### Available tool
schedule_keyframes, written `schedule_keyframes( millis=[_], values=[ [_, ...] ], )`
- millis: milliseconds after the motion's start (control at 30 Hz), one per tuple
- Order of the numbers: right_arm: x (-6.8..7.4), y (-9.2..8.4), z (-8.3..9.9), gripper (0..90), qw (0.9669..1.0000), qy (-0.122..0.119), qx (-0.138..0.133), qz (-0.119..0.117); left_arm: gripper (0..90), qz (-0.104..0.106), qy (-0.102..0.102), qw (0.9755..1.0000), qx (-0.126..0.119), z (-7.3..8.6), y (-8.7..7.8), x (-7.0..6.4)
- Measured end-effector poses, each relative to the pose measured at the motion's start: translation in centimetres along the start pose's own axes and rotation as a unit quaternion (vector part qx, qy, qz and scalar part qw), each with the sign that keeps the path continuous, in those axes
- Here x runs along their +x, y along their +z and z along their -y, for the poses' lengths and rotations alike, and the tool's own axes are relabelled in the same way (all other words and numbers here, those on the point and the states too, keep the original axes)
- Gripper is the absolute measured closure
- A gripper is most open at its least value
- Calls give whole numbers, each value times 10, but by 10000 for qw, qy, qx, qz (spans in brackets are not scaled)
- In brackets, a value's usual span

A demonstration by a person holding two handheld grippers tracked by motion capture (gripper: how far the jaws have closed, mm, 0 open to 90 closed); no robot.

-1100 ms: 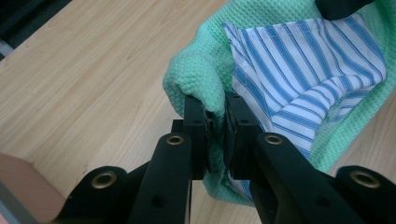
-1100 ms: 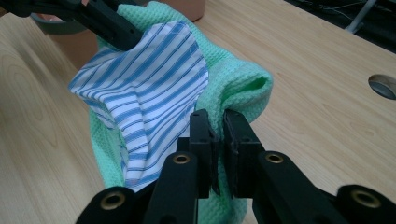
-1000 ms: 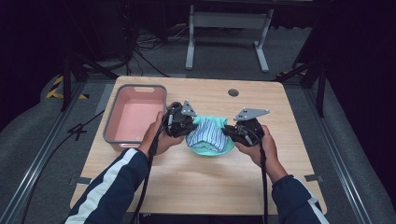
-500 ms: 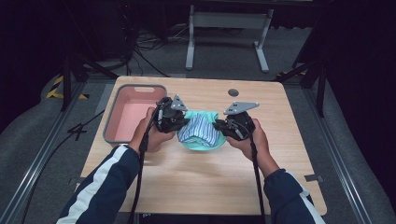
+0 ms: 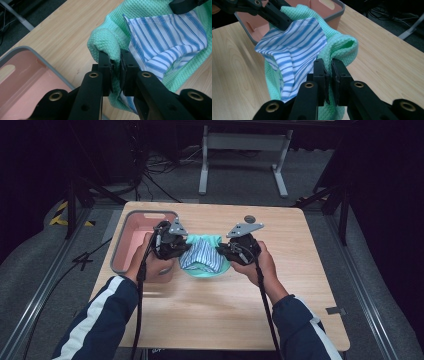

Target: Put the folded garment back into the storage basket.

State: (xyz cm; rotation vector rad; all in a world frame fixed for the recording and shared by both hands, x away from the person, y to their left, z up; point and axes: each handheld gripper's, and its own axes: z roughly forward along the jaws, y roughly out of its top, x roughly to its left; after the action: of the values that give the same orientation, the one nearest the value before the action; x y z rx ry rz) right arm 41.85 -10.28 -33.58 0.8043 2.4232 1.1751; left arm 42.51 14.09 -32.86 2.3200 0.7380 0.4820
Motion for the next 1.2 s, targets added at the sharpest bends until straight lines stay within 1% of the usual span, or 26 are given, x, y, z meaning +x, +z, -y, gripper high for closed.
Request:
schedule_keyframes(
  millis=[67,167,267,300,333,500,667,700,800,867,1000,1200],
  values=[
    [2,2,-4,827,10000,-30,-14,-21,811,-23,7,10000,-5,1,-2,2],
    [4,5,-9,827,10000,-56,-15,-45,811,-70,-49,10000,0,3,-7,5],
    [7,10,-16,828,9999,-111,-50,-76,811,-149,-63,9999,11,6,-14,10],
    [8,11,-18,827,9999,-91,-60,-94,811,-184,-57,9998,24,7,-16,11],
    [9,13,-20,828,9999,-118,-62,-97,811,-189,-91,9998,11,8,-17,12],
    [13,21,-31,828,9997,-149,-101,-179,811,-330,-142,9993,34,14,-30,20],
    [18,29,-40,827,9994,-193,-123,-249,811,-426,-182,9989,62,19,-38,27],
    [19,30,-42,828,9994,-192,-123,-261,811,-457,-229,9987,35,21,-40,29],
    [23,36,-47,827,9992,-224,-142,-312,811,-504,-316,9982,70,25,-45,33],
    [25,40,-52,828,9990,-238,-157,-348,811,-581,-305,9978,105,28,-50,37],
    [31,48,-59,827,9986,-250,-178,-428,811,-650,-381,9971,133,34,-56,44],
    [38,61,-69,827,9981,-296,-202,-493,811,-798,-403,9958,192,41,-64,53]
  ],
)
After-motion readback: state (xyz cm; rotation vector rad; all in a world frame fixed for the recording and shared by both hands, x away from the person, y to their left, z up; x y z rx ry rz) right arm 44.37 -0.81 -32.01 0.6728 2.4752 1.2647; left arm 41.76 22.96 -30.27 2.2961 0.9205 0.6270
